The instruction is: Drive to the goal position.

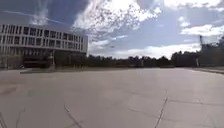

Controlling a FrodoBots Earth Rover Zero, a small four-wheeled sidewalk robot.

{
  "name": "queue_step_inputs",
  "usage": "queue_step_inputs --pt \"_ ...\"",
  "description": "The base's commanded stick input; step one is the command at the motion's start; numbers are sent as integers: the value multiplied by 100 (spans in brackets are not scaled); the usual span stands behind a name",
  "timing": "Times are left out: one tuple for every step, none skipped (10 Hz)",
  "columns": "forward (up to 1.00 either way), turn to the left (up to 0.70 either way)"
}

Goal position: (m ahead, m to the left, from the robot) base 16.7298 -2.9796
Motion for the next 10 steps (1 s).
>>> queue_step_inputs --pt "70 -1" --pt "70 -1" --pt "70 -1" --pt "70 -1" --pt "70 -1" --pt "70 -1" --pt "70 -1" --pt "70 -1" --pt "70 -1" --pt "70 -1"
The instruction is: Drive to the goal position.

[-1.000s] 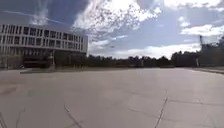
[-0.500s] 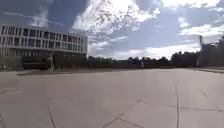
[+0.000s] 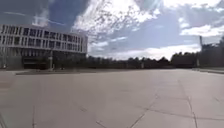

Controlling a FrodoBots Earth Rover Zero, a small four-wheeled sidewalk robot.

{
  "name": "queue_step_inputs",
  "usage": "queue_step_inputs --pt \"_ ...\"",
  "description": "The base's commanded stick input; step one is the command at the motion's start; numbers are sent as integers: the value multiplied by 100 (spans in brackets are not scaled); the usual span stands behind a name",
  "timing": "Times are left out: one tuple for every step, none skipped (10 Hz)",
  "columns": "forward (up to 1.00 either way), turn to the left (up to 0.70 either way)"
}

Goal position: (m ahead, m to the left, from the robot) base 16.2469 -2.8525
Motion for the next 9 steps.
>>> queue_step_inputs --pt "70 -1" --pt "70 -1" --pt "70 -1" --pt "70 -1" --pt "70 -1" --pt "70 -1" --pt "70 -1" --pt "70 -1" --pt "70 -1"
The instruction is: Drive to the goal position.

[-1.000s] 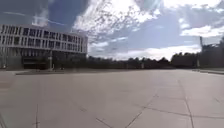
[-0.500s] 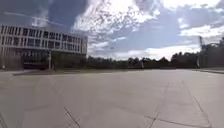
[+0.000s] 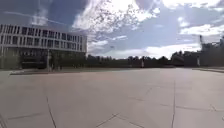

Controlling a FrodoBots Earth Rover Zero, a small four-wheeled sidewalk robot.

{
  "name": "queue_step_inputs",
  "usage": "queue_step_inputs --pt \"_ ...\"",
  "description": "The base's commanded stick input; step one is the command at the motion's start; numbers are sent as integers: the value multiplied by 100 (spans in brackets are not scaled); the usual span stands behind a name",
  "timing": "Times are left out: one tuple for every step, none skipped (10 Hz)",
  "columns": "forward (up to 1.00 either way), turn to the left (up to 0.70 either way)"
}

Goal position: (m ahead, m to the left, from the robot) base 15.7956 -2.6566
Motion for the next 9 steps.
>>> queue_step_inputs --pt "70 -1" --pt "70 -1" --pt "70 -1" --pt "70 -1" --pt "70 -1" --pt "70 -1" --pt "70 -1" --pt "70 -1" --pt "70 -1"
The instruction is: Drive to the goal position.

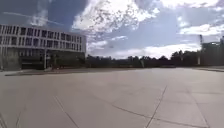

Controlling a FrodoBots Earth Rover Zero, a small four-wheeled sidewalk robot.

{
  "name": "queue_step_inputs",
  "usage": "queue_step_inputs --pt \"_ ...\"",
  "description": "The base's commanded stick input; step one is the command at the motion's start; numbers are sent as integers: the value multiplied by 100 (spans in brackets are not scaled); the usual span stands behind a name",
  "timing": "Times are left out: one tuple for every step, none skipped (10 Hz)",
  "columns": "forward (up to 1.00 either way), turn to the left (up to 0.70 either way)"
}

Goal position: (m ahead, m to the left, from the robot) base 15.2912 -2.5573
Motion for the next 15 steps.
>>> queue_step_inputs --pt "70 -1" --pt "70 -1" --pt "70 -1" --pt "70 -1" --pt "70 -1" --pt "70 -1" --pt "70 -1" --pt "70 -1" --pt "70 -1" --pt "70 -1" --pt "70 -1" --pt "70 -1" --pt "70 -1" --pt "70 -1" --pt "70 -1"
